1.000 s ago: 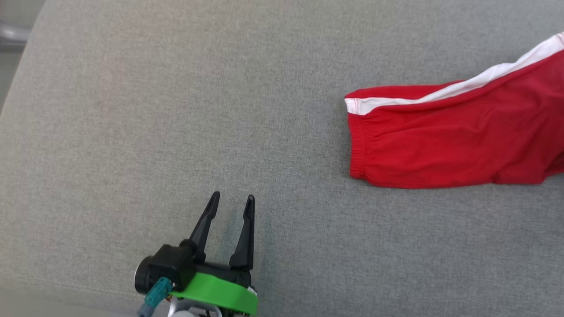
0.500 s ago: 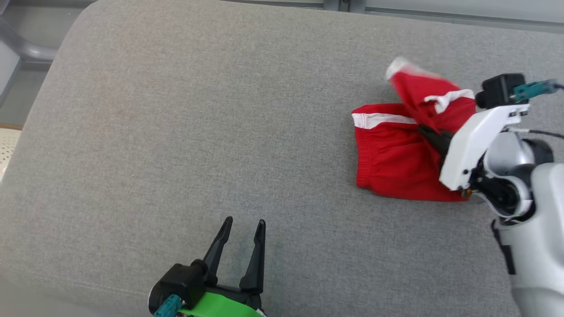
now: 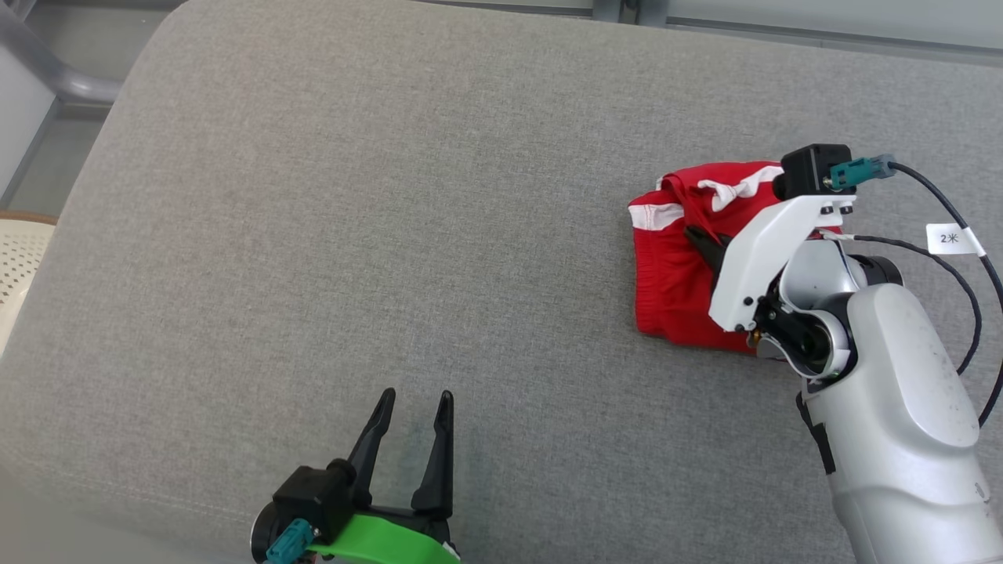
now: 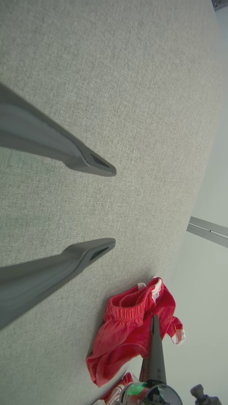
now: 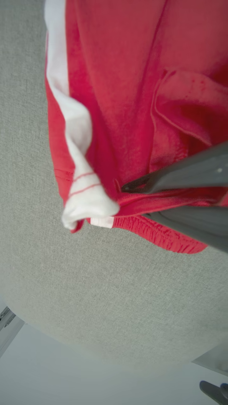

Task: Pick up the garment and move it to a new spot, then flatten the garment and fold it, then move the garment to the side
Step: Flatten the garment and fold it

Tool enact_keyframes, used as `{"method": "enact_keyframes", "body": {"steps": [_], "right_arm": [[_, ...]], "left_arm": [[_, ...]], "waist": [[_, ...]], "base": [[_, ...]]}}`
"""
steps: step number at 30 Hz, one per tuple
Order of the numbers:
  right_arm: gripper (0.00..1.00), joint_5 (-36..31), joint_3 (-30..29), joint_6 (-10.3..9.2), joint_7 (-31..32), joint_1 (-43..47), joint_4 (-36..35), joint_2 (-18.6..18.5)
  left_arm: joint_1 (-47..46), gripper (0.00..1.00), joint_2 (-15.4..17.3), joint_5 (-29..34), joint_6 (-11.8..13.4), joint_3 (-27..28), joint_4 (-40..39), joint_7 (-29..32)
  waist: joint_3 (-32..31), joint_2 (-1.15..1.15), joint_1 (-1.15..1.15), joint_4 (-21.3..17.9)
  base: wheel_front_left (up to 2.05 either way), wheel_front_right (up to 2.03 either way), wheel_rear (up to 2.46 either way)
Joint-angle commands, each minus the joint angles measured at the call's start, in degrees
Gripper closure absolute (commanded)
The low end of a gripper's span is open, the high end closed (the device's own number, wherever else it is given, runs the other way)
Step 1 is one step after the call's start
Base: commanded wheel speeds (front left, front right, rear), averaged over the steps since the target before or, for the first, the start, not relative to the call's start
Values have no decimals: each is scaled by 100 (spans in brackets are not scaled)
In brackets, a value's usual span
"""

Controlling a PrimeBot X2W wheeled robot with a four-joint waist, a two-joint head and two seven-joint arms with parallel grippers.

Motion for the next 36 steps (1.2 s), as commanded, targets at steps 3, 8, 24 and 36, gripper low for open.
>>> {"method": "enact_keyframes", "body": {"steps": [3, 8, 24, 36], "right_arm": [[0, 210, 125, 2, -234, -102, 132, 69], [0, 1062, 410, 1, -731, 168, -46, 81], [0, -735, -412, 1, -4670, 3034, -761, -1352], [0, -1033, -971, 1, -5284, 4087, -820, -1312]], "left_arm": [[49, 0, 5, -3, -9, -38, 31, -16], [236, 0, 6, 62, 9, 40, 166, -15], [1209, 0, 39, 659, -306, 1475, -234, -15], [1473, 0, 7, 1151, -483, 1855, -280, -15]], "waist": [[-123, 0, 0, -86], [-482, 0, 0, -268], [-1738, 0, 0, -1325], [-1810, 0, 0, -1358]], "base": [[0, 0, 0], [0, 0, 0], [0, 0, 0], [0, 0, 0]]}}
